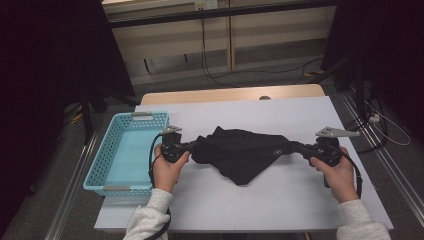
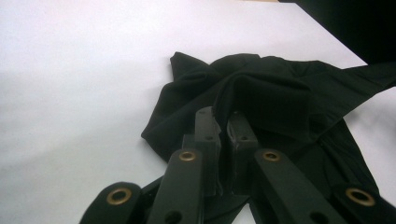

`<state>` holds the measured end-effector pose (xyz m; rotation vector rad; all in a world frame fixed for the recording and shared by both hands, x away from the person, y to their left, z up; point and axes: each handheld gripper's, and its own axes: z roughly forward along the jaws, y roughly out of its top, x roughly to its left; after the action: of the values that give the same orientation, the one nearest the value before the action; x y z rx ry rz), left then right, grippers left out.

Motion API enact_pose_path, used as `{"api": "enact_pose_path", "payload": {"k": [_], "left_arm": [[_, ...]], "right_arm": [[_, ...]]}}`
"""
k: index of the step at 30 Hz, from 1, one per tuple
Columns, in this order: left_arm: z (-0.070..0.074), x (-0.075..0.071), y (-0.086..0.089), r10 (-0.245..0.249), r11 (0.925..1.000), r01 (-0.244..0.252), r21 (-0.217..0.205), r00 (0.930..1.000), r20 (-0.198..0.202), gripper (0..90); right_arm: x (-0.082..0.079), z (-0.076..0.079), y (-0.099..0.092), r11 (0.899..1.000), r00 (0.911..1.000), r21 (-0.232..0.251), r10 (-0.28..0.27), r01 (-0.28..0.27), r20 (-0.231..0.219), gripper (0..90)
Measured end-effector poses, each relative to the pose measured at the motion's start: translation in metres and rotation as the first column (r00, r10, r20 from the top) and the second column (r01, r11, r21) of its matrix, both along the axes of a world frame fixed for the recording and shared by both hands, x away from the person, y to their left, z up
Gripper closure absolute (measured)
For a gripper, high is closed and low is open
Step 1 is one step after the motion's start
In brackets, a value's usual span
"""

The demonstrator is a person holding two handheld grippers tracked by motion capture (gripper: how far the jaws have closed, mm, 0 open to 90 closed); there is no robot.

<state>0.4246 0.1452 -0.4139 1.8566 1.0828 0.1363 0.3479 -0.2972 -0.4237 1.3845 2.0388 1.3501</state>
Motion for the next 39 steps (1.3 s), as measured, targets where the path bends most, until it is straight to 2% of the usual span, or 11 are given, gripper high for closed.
{"api": "enact_pose_path", "payload": {"k": [5, 9, 15, 19, 27, 39], "left_arm": [[0.010, -0.001, 0.003, -0.006, 1.0000, 0.006, -0.001, 0.9998, 0.016, 85.5], [0.017, -0.002, 0.005, 0.002, 0.9998, -0.001, -0.021, 0.9999, 0.015, 85.5], [0.018, -0.003, 0.005, -0.002, 0.9997, 0.002, -0.024, 0.9999, -0.012, 85.7], [0.023, -0.003, 0.007, 0.003, 0.9993, -0.003, -0.037, 1.0000, -0.002, 85.8], [0.030, -0.002, 0.009, 0.007, 0.9994, -0.007, -0.034, 1.0000, -0.001, 85.8], [0.034, 0.002, 0.009, 0.002, 0.9996, -0.003, -0.029, 0.9998, -0.018, 85.8]], "right_arm": [[-0.001, 0.005, 0.002, 1.000, 0.9999, 0.000, 0.000, 0.000, 0.013, 86.3], [-0.001, 0.010, 0.004, 1.000, 0.9997, -0.003, 0.005, -0.005, 0.025, 86.4], [-0.003, 0.012, 0.005, 1.000, 0.9996, -0.015, 0.010, -0.009, 0.025, 86.3], [-0.003, 0.015, 0.003, 1.000, 0.9996, -0.016, 0.006, -0.005, 0.027, 86.3], [0.002, 0.025, 0.008, 0.999, 0.9991, -0.034, 0.014, -0.013, 0.040, 86.3], [0.005, 0.030, 0.009, 0.999, 0.9990, -0.039, 0.017, -0.016, 0.042, 86.2]]}}
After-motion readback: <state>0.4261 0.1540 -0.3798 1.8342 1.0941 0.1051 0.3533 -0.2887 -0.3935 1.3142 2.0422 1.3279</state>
